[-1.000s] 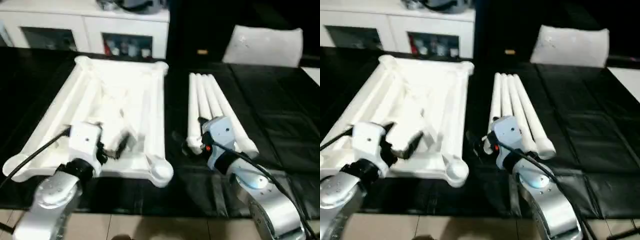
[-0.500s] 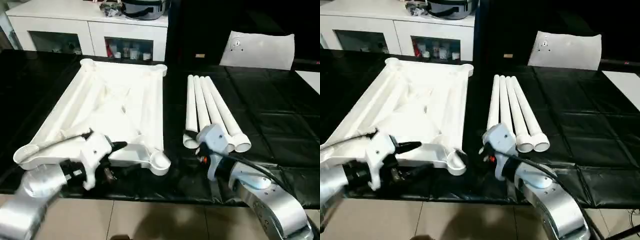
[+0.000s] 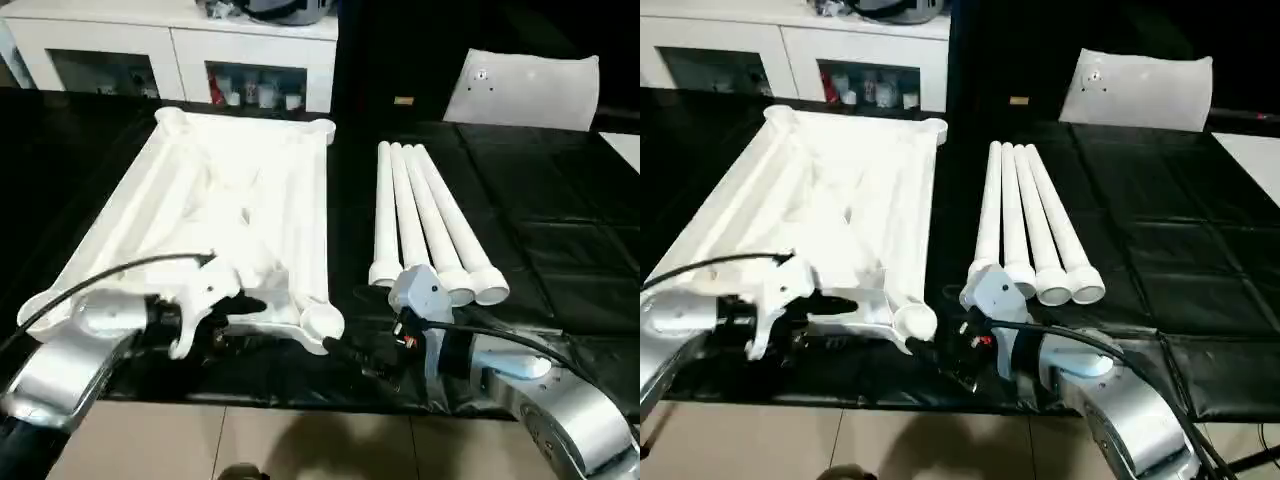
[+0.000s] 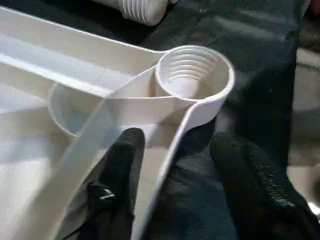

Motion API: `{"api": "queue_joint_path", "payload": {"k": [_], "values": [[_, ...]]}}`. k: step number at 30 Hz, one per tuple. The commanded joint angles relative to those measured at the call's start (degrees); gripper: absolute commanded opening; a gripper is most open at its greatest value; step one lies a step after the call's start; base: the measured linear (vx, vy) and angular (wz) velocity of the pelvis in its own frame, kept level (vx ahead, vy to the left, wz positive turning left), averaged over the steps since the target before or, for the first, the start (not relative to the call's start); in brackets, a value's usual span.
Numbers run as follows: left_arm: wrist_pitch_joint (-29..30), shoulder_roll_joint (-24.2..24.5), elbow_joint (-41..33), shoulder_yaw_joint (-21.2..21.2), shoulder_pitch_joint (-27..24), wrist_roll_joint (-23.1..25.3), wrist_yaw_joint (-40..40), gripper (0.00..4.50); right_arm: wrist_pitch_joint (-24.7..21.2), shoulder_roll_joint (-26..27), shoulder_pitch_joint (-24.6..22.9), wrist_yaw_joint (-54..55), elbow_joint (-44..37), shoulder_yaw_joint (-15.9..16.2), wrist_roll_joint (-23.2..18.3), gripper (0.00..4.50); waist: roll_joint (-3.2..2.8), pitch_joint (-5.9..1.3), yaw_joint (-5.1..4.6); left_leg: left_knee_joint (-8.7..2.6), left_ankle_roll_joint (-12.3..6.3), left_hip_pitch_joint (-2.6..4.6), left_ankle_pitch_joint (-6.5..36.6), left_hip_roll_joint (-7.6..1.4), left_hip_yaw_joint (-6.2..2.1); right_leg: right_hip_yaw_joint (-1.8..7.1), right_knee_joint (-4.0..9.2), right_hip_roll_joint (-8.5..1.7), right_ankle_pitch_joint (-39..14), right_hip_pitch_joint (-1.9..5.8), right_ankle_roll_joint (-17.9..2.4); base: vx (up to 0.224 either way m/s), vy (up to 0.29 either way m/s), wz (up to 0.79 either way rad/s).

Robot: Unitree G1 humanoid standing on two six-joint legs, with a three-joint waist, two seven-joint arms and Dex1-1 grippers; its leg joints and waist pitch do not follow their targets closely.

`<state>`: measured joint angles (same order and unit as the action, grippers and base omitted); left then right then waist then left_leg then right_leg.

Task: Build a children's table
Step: Move to table, then move table base

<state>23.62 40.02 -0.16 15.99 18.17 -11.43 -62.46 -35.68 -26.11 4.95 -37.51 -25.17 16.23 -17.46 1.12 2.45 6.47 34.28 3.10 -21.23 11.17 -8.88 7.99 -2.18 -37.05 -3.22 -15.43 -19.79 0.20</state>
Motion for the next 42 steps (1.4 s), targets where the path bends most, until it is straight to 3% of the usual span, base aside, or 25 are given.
{"api": "queue_joint_path", "payload": {"k": [1, 3, 6, 10, 11, 16, 20, 22, 30, 38, 42], "values": [[-1.49, -0.07, 2.93, 2.21, 1.86, 2.66, -1.62, 2.18, -0.45, -0.67, 0.12, -0.23, -0.87, -0.46, 0.11, 4.50, -1.16, -2.54, 0.08, -4.90, 1.47, 1.24, 11.51, -3.88, -1.10, 2.84, 4.50, -5.07, 0.28, 1.18, -10.77, 0.000, 0.000, 0.00], [-2.14, 0.04, 4.27, 3.15, 2.62, 3.66, -2.17, 1.98, -0.46, -0.79, -0.12, -0.28, -1.02, -0.31, 0.23, 4.50, -1.17, -2.58, 0.13, -5.01, 1.89, 1.24, 11.93, -4.02, -1.13, 2.88, 4.49, -5.17, -0.41, 1.14, -10.73, 0.000, 0.000, 0.00], [-3.93, -0.01, 6.92, 4.57, 3.76, 5.32, -2.52, 1.76, -0.50, -0.97, -0.41, -0.19, -1.22, 0.13, 0.41, 4.50, -1.43, -2.68, 0.12, -4.91, 1.99, 1.22, 11.23, -4.01, -1.11, 2.91, 4.40, -5.13, 1.81, 1.08, -10.96, 0.000, 0.000, 0.00], [-5.50, -0.58, 8.96, 5.00, 4.63, 6.17, -2.34, 1.56, -0.67, -1.23, -0.53, -0.15, -1.39, 0.53, 0.58, 4.50, -1.33, -2.77, 0.16, -4.72, 1.49, 1.11, 9.69, -3.94, -1.04, 2.86, 4.23, -5.14, 4.66, 1.24, -11.48, 0.000, 0.000, 0.00], [-6.21, -0.91, 9.76, 5.00, 4.98, 6.52, -2.21, 1.32, -0.86, -1.33, -0.62, -0.22, -1.58, 0.70, 0.53, 4.50, -1.34, -2.78, 0.23, -4.69, 1.46, 1.16, 9.74, -3.97, -1.04, 2.87, 4.23, -5.19, 4.59, 1.25, -11.55, 0.000, 0.000, 0.00], [-8.25, -2.42, 12.78, 5.17, 6.25, 7.21, -2.16, 1.04, -1.22, -2.31, -1.33, -0.89, -2.19, 1.57, 0.72, 4.50, -1.34, -2.78, 0.31, -4.72, 1.34, 1.14, 9.80, -4.09, -1.07, 2.89, 4.20, -5.28, 4.86, 1.34, -11.64, 0.000, 0.000, 0.00], [-8.08, -2.64, 13.31, 5.47, 6.48, 7.33, -2.81, 0.76, -1.09, -2.39, -1.22, -1.02, -1.82, 1.80, 0.87, 4.50, -1.37, -2.65, 0.37, -4.94, 1.62, 1.17, 11.41, -4.20, -1.14, 2.93, 4.37, -5.43, 2.04, 1.25, -11.86, 0.000, 0.000, 0.00], [-8.27, -2.59, 13.59, 5.64, 6.42, 7.58, -2.98, 0.67, -0.85, -2.39, -1.06, -1.18, -1.46, 2.02, 1.05, 4.50, -1.24, -2.74, 0.23, -4.89, 1.57, 1.01, 10.28, -4.21, -1.18, 2.88, 4.13, -5.34, 4.13, 1.35, -12.04, 0.000, 0.000, 0.00], [-9.49, -4.47, 14.54, 2.37, 5.74, 6.38, -0.55, 0.18, -0.77, -2.29, -0.14, -0.79, -0.89, 2.19, 1.03, 4.50, -1.19, -2.70, -0.05, -4.77, 1.06, 0.99, 9.78, -4.18, -1.08, 2.90, 4.19, -5.41, 4.82, 1.44, -12.42, 0.000, 0.000, 0.00], [-12.01, -5.58, 16.29, 2.08, 6.56, 7.01, -0.07, 0.03, -0.37, -2.20, 0.22, -0.61, -0.38, 1.98, 1.63, 4.50, -0.92, -2.59, -0.77, -4.74, 0.35, 0.94, 9.52, -4.15, -0.98, 2.95, 4.38, -5.40, 3.56, 1.44, -12.53, 0.000, 0.000, 0.00], [-13.64, -5.00, 18.49, 2.53, 7.34, 8.86, 0.97, 0.03, -0.23, -1.98, 0.64, -0.32, 0.10, 1.78, 1.80, 4.50, -1.12, -2.52, -0.77, -4.88, 0.75, 0.95, 10.46, -4.21, -1.03, 3.00, 4.53, -5.45, 1.58, 1.38, -12.43, 0.000, 0.000, 0.00]]}}
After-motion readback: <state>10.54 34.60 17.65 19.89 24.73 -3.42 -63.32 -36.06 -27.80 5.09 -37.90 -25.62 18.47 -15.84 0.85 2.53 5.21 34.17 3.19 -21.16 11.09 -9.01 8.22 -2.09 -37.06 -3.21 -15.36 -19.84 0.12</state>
